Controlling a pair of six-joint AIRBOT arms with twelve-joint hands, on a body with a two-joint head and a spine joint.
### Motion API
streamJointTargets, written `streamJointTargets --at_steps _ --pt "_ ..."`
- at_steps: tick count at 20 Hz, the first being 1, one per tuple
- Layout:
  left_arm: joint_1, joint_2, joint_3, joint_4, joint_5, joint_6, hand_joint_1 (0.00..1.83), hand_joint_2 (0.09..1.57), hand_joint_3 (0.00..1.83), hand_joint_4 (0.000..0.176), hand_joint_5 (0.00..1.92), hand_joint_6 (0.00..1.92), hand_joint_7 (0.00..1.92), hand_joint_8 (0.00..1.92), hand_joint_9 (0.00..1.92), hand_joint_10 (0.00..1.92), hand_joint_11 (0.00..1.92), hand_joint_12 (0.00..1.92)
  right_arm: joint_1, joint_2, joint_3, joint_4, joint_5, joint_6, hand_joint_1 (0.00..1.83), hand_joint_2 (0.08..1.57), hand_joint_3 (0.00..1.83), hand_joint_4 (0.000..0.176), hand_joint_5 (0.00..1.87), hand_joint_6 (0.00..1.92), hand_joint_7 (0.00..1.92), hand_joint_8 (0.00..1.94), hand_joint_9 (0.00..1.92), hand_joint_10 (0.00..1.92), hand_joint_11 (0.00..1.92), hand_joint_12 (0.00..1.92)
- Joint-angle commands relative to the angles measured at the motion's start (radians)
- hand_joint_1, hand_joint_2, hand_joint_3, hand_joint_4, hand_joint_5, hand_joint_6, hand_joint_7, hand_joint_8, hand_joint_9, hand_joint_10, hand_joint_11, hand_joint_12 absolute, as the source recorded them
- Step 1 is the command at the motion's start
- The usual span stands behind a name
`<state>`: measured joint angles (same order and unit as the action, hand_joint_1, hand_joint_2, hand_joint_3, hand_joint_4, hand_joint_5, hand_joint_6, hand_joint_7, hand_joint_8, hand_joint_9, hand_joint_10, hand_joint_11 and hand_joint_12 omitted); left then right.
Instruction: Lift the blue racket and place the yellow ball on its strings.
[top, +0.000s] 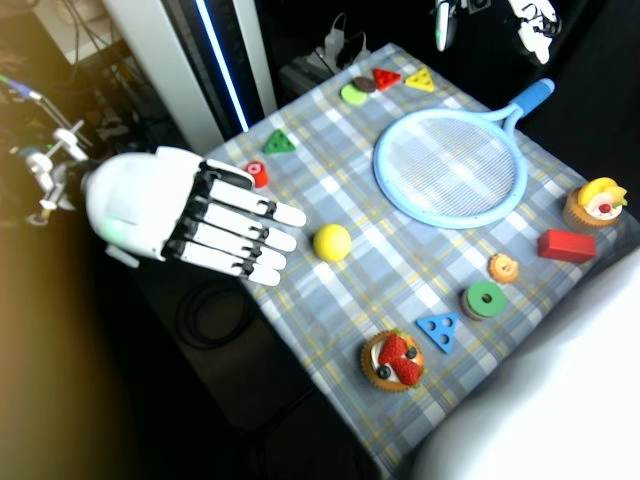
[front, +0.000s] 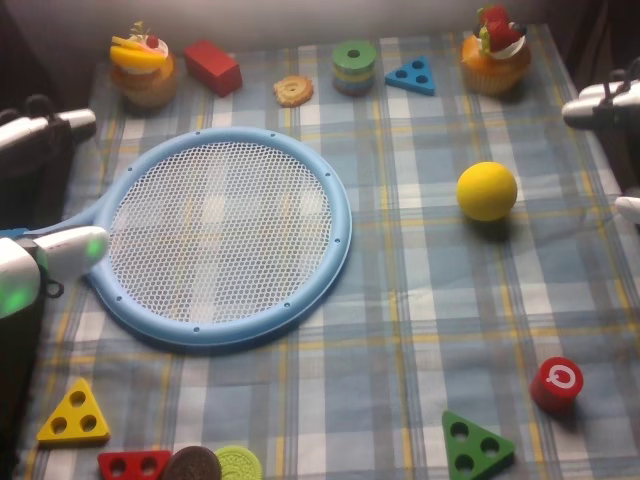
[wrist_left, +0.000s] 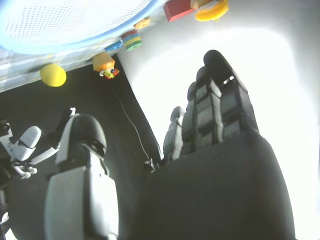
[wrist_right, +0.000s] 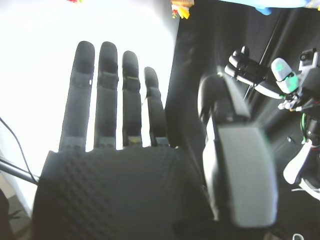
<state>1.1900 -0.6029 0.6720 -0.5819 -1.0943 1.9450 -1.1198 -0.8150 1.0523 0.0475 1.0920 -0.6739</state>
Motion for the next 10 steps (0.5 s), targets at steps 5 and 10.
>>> streamJointTargets --at_steps 5,10 --pt "-0.017 -0.023 0.044 -0.153 -0.06 0.169 0.7 1.0 0.0 0.176 0.16 0.0 0.2 0.0 0.27 0.0 0.04 0.87 0.021 0.002 -0.001 -0.004 0.122 0.004 0.71 1.24 0.01 0.002 0.6 0.0 0.59 0.0 0.6 0.01 0.42 0.52" --pt "-0.018 -0.043 0.128 -0.281 0.061 0.255 0.88 0.88 0.0 0.176 0.0 0.0 0.16 0.0 0.26 0.01 0.0 0.88 0.03 0.007 -0.007 -0.027 0.128 0.004 0.74 1.23 0.0 0.0 0.6 0.0 0.59 0.0 0.59 0.0 0.41 0.5"
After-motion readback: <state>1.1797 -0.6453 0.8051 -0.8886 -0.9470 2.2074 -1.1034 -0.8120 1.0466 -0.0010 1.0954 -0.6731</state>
